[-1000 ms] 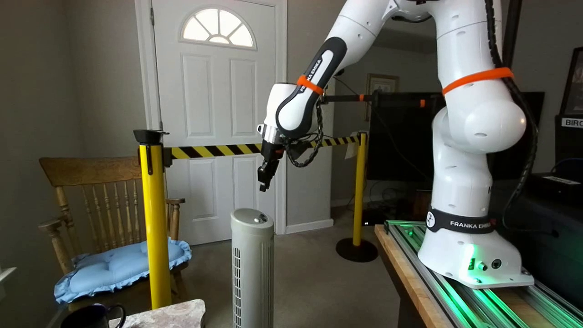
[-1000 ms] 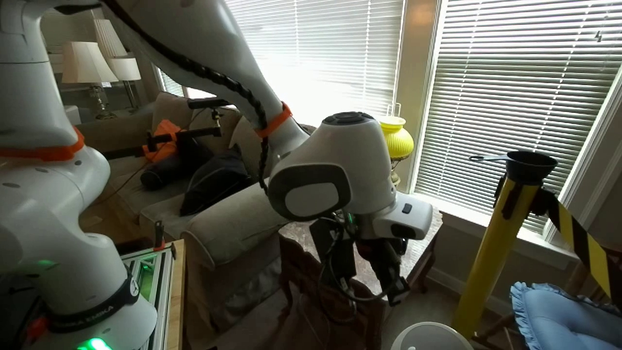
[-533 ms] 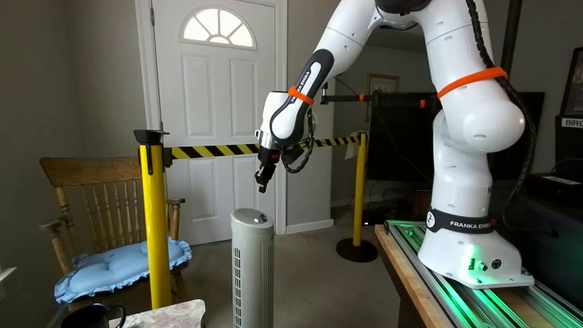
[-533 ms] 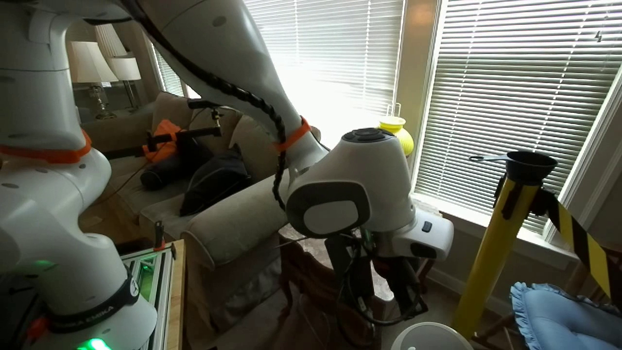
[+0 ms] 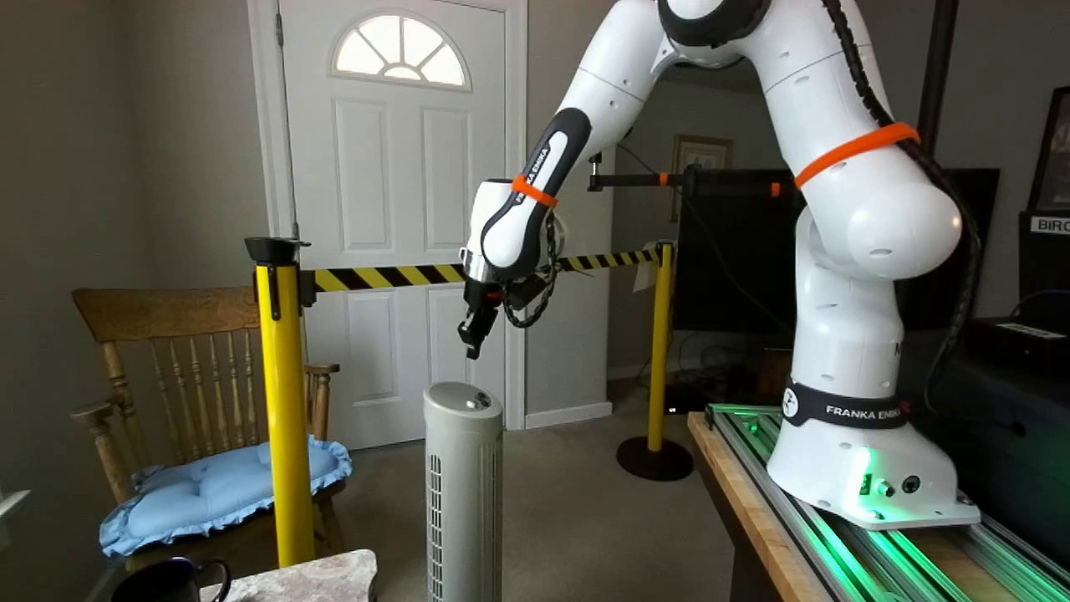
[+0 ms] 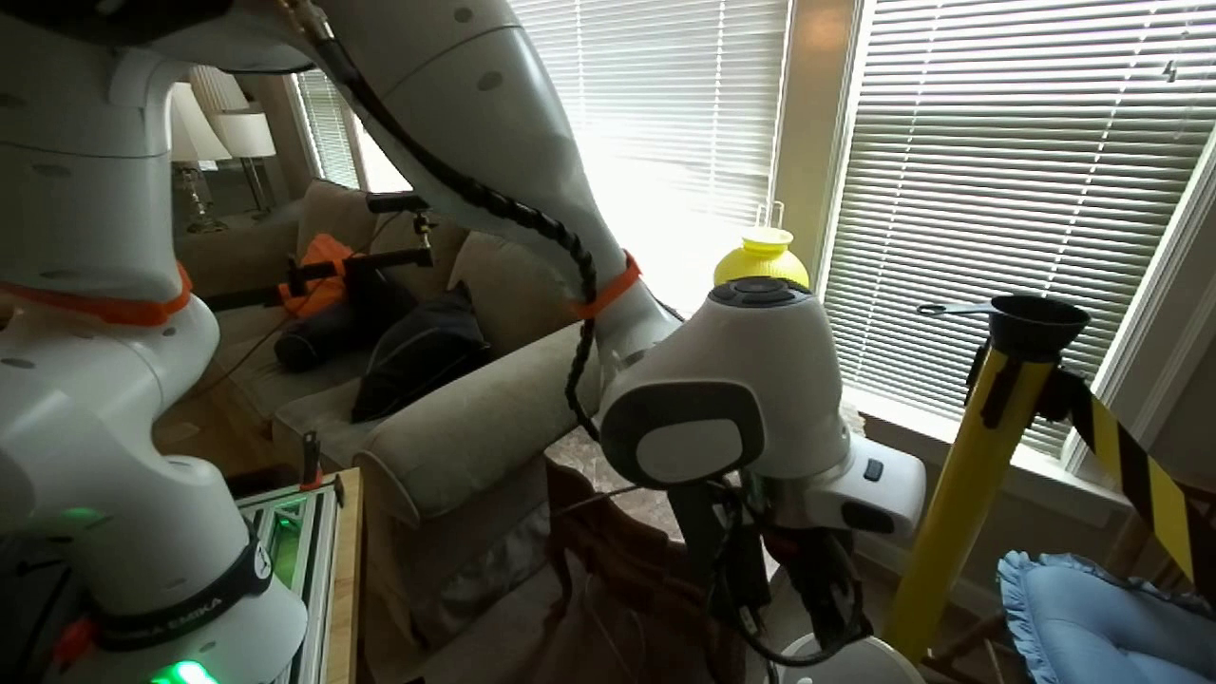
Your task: Press a button on the white device
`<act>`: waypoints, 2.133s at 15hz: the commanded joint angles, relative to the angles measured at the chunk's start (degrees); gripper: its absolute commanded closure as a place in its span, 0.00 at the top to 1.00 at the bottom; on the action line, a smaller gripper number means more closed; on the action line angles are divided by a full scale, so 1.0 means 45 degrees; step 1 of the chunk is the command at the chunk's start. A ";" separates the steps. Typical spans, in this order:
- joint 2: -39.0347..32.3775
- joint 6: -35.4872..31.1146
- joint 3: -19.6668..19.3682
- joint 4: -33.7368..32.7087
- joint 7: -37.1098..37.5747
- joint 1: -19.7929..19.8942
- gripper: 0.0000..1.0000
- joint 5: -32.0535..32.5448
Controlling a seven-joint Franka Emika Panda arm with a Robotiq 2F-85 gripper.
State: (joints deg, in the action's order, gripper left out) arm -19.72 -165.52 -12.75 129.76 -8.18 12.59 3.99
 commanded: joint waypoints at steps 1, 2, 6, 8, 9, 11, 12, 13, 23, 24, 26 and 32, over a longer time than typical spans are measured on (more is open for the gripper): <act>-0.1538 -0.0115 0.0315 -0.1305 0.0110 0.0386 0.00 -0.0301; -0.1797 -0.0076 0.0285 -0.1487 0.0136 0.0394 0.00 -0.0230; -0.2400 0.0207 0.0182 -0.1903 0.0175 0.0366 0.00 -0.0071; -0.2519 0.0466 0.0126 -0.2019 0.0169 0.0342 0.00 -0.0015; -0.2581 0.0609 0.0054 -0.2066 0.0210 0.0286 0.00 0.0037; -0.2522 0.1082 0.0006 -0.2090 0.0140 0.0285 0.00 0.0121; -0.2543 0.1210 -0.0019 -0.2120 0.0161 0.0265 0.00 0.0146; -0.2492 0.1454 -0.0006 -0.2127 0.0123 0.0284 0.00 0.0155; -0.3142 0.1093 0.0374 -0.2494 -0.0005 0.0641 0.00 -0.0108; -0.3226 0.1002 0.0446 -0.2565 -0.0043 0.0709 0.00 -0.0153; -0.3353 0.0965 0.0512 -0.2680 -0.0058 0.0776 0.00 -0.0189; -0.3568 0.1172 0.0503 -0.2865 -0.0043 0.0769 0.00 -0.0083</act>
State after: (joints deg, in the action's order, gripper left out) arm -34.33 -160.10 -11.12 118.09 -8.14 15.29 3.64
